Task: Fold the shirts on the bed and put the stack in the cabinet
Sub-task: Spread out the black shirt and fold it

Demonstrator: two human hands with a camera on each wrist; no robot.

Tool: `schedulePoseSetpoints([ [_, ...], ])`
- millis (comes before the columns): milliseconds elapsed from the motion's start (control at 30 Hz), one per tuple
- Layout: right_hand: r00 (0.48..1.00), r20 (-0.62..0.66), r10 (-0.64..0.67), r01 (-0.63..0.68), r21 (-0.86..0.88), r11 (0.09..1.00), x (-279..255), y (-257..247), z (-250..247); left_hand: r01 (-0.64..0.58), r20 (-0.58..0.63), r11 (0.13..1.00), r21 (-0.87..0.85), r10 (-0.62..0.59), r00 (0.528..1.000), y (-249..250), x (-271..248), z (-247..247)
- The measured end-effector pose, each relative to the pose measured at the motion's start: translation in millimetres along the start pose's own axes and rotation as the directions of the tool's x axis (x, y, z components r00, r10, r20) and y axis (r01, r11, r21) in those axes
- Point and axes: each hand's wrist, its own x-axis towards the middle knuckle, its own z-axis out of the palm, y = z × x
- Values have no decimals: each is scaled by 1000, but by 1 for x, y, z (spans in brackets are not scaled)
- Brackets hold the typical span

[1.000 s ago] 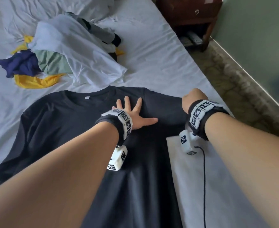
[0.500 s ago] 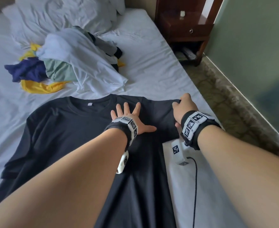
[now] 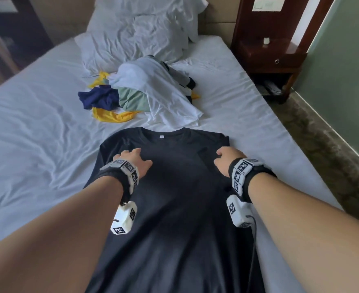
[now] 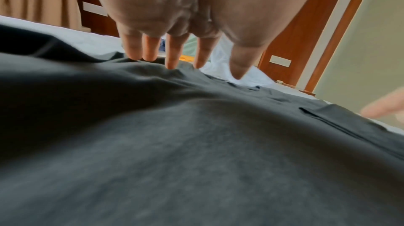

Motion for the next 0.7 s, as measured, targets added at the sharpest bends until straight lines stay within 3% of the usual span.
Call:
schedulePoseSetpoints([
  [133,989,147,28,-4,-161,987,-7,-1,35,158,-53,987,-10,-159,986,-35,-8,0],
  [333,996,82,29,-12,-192,981,-7,-21,35,276,-47,950,-145,-285,957,-86,-10,-9],
  [433,1000,20,-18,19,-81,997,-9,-40,37,269,0,932,-245,-277,961,-107,-7,-17],
  [567,994,33,-102,102,-8,995,-19,-84,49,190,36,922,-338,-190,981,-139,10,-24],
  [700,984,52,-168,162,101,982,-21,-138,68,134,-17,826,-547,-171,985,-182,34,-33],
])
